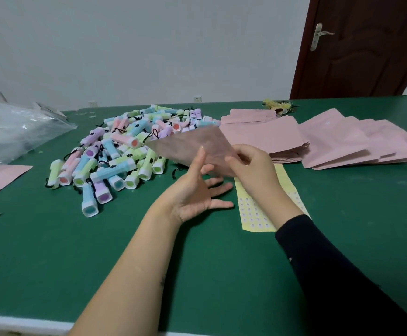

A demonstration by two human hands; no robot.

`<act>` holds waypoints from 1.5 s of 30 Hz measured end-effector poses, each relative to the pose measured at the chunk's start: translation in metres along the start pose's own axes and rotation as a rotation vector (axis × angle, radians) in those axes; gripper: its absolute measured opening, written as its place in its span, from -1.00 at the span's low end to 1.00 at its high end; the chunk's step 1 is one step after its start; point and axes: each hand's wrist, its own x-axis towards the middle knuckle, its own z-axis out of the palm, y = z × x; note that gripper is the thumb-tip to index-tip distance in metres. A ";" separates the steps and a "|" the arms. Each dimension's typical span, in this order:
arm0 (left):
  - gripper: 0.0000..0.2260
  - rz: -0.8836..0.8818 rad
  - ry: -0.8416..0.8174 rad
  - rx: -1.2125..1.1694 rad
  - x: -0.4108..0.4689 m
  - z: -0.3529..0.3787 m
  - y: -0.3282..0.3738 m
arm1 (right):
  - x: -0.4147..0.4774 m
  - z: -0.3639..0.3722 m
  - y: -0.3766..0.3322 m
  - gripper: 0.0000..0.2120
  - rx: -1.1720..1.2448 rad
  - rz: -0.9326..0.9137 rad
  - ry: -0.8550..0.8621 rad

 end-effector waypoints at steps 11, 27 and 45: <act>-0.40 0.770 0.882 0.650 0.002 -0.001 -0.001 | -0.001 -0.002 -0.010 -0.82 0.666 0.330 0.172; -0.90 0.750 0.493 0.485 -0.008 0.002 0.008 | -0.015 0.020 -0.018 -0.59 0.377 0.021 -0.174; -0.94 0.795 0.566 0.677 -0.003 0.004 0.005 | -0.016 0.021 -0.015 -0.68 0.168 -0.011 0.013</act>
